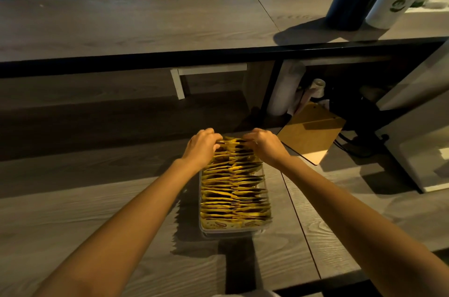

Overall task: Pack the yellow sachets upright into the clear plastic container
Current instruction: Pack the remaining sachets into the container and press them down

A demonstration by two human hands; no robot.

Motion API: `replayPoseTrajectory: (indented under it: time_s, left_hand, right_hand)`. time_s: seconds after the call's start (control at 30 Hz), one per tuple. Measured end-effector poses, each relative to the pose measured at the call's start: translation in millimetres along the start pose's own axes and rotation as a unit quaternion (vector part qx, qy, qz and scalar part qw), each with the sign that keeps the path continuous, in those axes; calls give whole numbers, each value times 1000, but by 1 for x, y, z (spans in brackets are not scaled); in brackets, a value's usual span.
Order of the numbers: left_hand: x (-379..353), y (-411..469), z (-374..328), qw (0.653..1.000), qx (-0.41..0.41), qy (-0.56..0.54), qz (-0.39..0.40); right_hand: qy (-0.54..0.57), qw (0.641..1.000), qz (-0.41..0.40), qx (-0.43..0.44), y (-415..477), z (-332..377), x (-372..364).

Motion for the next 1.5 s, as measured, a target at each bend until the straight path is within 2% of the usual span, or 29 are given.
replayPoseTrajectory:
  time_s: [0.1, 0.23, 0.43, 0.57, 0.7, 0.8, 0.87, 0.93, 1.03, 1.1, 1.27, 1.5]
  left_hand:
    - [-5, 2, 1, 997, 7, -25, 71]
    - [-9, 4, 4, 994, 9, -52, 91]
    - [-3, 13, 4, 992, 10, -64, 110]
    - [-3, 14, 4, 997, 6, -10, 70]
    - [3, 7, 3, 999, 30, -29, 5]
    - [10, -6, -7, 998, 8, -28, -54]
    - [2, -23, -13, 998, 9, -12, -55]
    - [-17, -43, -17, 999, 24, 13, -16]
    - [-41, -57, -15, 997, 50, 32, 44]
    - [-41, -52, -11, 997, 55, 23, 42]
    - [-29, -18, -2, 998, 51, 5, 45]
    - [-28, -4, 2, 997, 53, 9, 60]
  right_hand:
    - [-24, 998, 38, 38, 4, 2, -3]
    - [8, 996, 81, 26, 5, 1, -7]
    - [2, 1000, 29, 2, 19, 0, -1]
    - [-15, 999, 19, 21, 21, 1, -9]
    - [22, 1000, -2, -14, 13, -7, -8]
    - [57, 998, -13, -22, 3, -5, -3]
    - [61, 997, -32, -32, -8, 3, -1]
    - [54, 998, -36, -25, -21, 12, -6]
    - [29, 999, 24, -5, -38, 21, -28]
    - [23, 997, 61, -28, -37, 17, -38]
    - [10, 992, 86, -92, -8, 4, -33]
    - [1, 987, 108, -117, 4, -1, -38]
Point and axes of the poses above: each hand's wrist, its own y-axis towards the middle knuckle, its own x-axis out of the back of the hand, z = x × y, the point moved 5 cm from there along y, towards the middle knuckle, and after that the axes turned 6 degrees about -y, right-handed, at the moved point
